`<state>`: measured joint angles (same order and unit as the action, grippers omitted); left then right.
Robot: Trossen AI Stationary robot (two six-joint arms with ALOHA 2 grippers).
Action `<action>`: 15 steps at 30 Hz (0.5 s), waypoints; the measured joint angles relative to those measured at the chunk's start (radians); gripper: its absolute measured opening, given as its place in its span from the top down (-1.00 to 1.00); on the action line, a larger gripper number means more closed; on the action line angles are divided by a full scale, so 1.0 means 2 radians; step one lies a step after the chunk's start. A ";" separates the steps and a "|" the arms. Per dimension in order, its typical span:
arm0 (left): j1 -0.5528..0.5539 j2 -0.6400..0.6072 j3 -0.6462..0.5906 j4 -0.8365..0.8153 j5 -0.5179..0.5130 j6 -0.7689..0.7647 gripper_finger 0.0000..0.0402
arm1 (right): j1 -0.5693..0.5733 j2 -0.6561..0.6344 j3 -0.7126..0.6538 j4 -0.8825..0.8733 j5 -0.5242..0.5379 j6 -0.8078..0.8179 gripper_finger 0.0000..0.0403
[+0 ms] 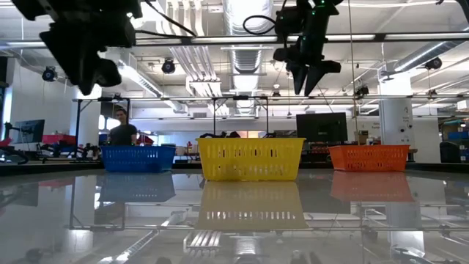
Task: Sort Halloween decoration
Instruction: Put the black spider toy into the blue bin
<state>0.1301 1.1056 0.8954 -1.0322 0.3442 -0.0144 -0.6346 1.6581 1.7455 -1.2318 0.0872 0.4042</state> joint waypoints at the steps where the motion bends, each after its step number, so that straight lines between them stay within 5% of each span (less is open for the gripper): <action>1: -0.012 0.000 -0.007 0.003 0.000 -0.017 0.52 | 0.000 0.000 0.002 0.000 0.000 0.000 0.31; 10: -0.113 0.008 -0.047 0.104 -0.002 -0.175 0.52 | 0.000 0.000 0.012 -0.024 0.000 -0.019 0.25; 15: -0.189 0.024 -0.056 0.162 -0.064 -0.236 0.52 | 0.000 -0.001 0.015 -0.063 0.000 -0.034 0.26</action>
<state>-0.2470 1.1530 0.7826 -0.7089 0.2167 -0.4870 -0.6350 1.6566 1.7760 -1.3575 0.0872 0.3369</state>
